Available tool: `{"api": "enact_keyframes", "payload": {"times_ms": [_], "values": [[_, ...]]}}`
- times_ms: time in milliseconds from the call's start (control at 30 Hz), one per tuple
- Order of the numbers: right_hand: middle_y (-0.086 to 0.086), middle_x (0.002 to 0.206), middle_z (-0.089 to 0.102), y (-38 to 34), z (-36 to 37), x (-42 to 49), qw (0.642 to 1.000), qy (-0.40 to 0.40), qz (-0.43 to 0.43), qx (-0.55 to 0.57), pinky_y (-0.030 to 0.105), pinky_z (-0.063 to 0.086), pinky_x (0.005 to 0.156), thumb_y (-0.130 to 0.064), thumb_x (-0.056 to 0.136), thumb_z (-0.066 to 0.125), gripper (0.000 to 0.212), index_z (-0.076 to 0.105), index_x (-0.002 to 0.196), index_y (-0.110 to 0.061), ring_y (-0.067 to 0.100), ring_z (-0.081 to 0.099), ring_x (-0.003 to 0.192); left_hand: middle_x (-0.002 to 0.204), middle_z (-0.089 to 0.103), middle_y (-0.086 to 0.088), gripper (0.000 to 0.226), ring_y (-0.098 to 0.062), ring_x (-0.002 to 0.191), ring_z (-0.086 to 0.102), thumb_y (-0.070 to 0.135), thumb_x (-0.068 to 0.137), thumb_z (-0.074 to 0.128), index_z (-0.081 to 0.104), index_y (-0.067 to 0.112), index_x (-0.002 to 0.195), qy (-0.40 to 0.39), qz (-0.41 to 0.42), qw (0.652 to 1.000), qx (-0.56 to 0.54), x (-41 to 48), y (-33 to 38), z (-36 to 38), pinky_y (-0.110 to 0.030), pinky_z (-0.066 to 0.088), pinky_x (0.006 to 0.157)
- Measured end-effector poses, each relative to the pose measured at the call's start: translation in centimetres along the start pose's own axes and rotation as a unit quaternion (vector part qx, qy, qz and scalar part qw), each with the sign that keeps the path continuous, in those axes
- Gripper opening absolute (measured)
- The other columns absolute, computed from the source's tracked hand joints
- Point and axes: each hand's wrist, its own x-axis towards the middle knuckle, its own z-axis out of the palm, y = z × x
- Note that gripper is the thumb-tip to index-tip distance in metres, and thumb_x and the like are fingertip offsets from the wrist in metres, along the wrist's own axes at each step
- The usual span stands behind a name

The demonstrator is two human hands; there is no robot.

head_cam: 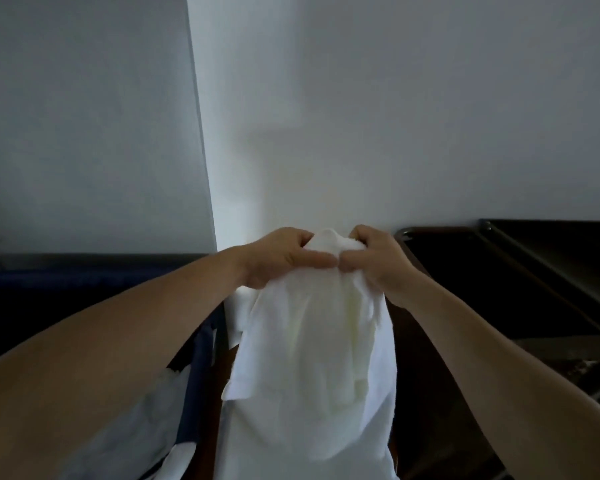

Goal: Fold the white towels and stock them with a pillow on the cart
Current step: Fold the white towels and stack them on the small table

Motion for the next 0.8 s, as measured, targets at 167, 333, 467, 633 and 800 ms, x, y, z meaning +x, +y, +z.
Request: {"api": "enact_keyframes", "payload": {"times_ms": [167,333,467,633,800], "values": [[-0.001,0.054,0.042,0.1,-4.4,-0.4,0.977,0.023,0.010,0.212,0.021,0.031,0.047,-0.005,0.044,0.056,0.025,0.040,0.055,-0.021,0.017,0.041,0.052,0.080,0.074,0.005,0.016,-0.017,0.077,0.071,0.005,0.084,0.068,0.073,0.020,0.085,-0.024,-0.012,0.978,0.208,-1.1,-1.8,-2.9,-0.017,0.053,0.064],[0.003,0.066,0.055,0.7,-6.7,-0.8,0.943,-0.035,-0.008,0.331,0.026,0.047,0.053,-0.002,0.049,0.054,0.025,0.045,0.060,-0.022,0.018,0.057,0.059,0.112,0.065,0.012,0.014,-0.015,0.109,0.058,0.033,0.092,0.069,0.073,0.020,0.095,0.101,0.071,0.950,0.288,0.1,-4.1,-3.6,-0.024,0.047,0.089],[0.009,0.070,0.058,1.8,-6.3,-1.2,0.928,-0.088,0.023,0.362,0.031,0.052,0.057,0.000,0.046,0.054,0.026,0.048,0.066,-0.016,0.025,0.059,0.063,0.155,0.018,0.035,0.019,0.003,0.149,0.002,0.030,0.087,0.075,0.069,0.045,0.097,0.036,0.198,0.938,0.282,0.5,-2.7,-1.5,-0.029,0.015,0.117],[0.005,0.067,0.058,2.7,-5.2,-1.6,0.928,-0.120,0.027,0.352,0.031,0.052,0.056,-0.005,0.041,0.062,0.027,0.049,0.061,-0.018,0.020,0.061,0.061,0.148,0.046,0.020,0.012,-0.002,0.133,0.044,0.026,0.084,0.072,0.074,0.037,0.081,-0.056,0.201,0.951,0.229,0.7,-0.8,1.3,-0.021,0.037,0.109],[0.008,0.069,0.047,3.1,-6.4,-1.2,0.925,-0.029,0.018,0.378,0.032,0.042,0.060,-0.006,0.034,0.062,0.045,0.028,0.063,-0.016,0.024,0.049,0.063,0.091,0.071,-0.001,0.015,-0.010,0.083,0.065,0.027,0.092,0.068,0.073,0.013,0.094,-0.007,0.150,0.957,0.247,0.4,-1.7,0.1,-0.033,0.052,0.081]]}}
